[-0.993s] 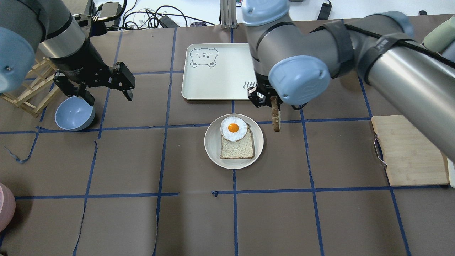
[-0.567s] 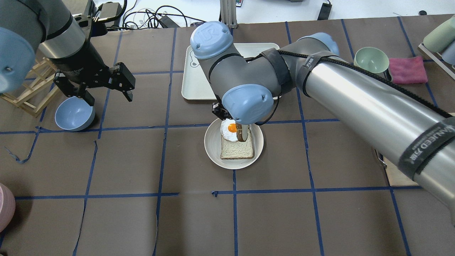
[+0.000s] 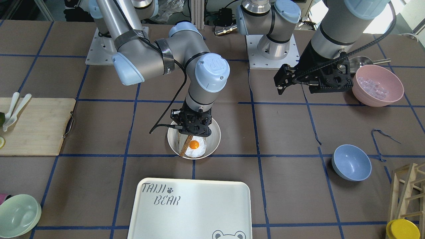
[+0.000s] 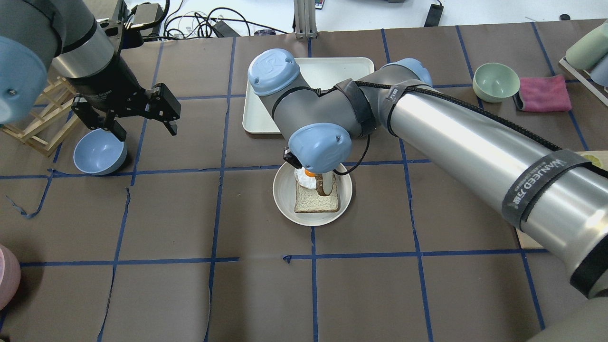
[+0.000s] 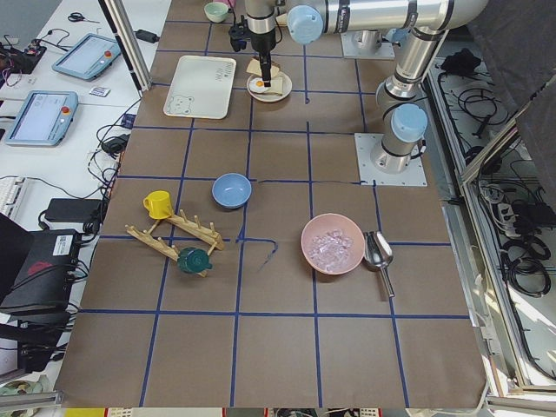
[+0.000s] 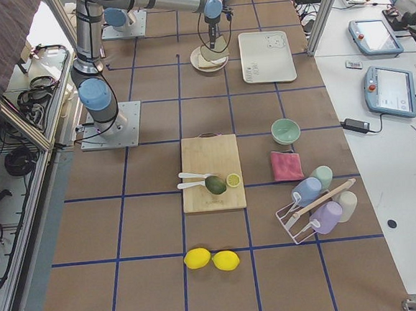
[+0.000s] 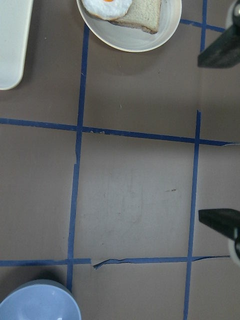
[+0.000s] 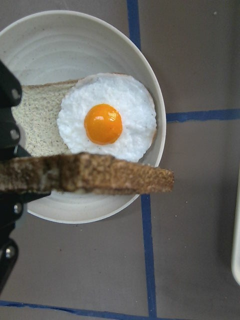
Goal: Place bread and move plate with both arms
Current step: 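Lower the bread onto the fried egg and open the right gripper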
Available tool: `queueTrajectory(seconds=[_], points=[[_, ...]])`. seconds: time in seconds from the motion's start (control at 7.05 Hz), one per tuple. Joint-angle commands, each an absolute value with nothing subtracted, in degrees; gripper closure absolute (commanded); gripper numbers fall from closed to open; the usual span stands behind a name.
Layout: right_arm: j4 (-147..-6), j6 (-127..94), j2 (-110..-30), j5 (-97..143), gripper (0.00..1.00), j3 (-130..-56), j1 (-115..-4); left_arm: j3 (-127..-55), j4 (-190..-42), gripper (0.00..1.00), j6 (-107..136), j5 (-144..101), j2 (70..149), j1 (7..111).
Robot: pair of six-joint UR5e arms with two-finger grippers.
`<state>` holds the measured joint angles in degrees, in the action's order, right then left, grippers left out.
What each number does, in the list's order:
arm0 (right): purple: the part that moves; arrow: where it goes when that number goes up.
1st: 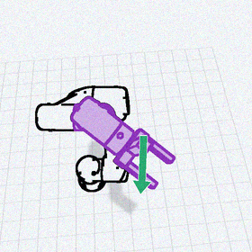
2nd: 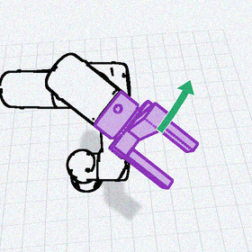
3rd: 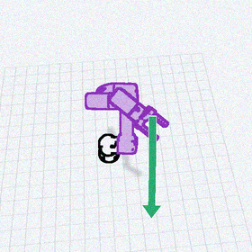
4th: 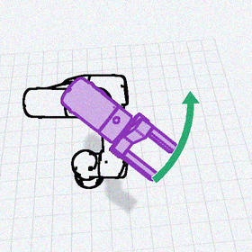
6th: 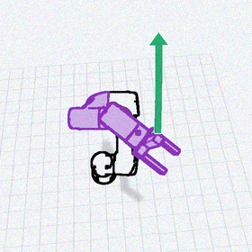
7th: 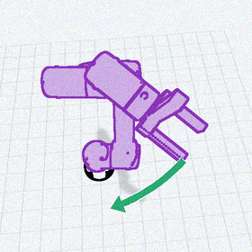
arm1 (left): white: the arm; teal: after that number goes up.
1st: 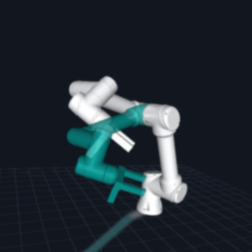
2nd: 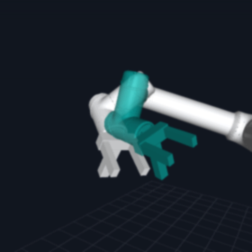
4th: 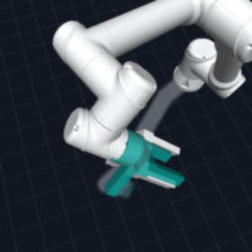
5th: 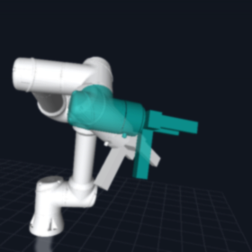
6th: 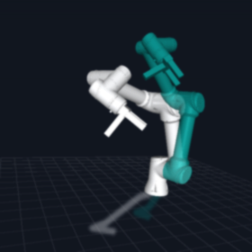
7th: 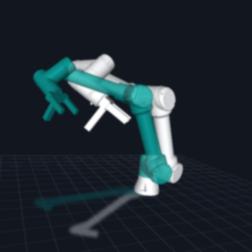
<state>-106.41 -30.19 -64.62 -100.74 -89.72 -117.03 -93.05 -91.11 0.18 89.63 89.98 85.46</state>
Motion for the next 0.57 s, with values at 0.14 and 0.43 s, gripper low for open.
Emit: queueTrajectory(seconds=[0.14, 0.43], points=[[-105.6, -31.4, -64.4, -102.1, 1.00, -89.7, -117.1, -93.0, -91.1, 0.00, 0.2, 89.6, 90.0, 85.4], [-104.5, -33.3, -64.2, -102.2, 1.00, -89.8, -117.7, -92.9, -91.0, 0.00, 0.2, 89.6, 90.0, 85.4]])
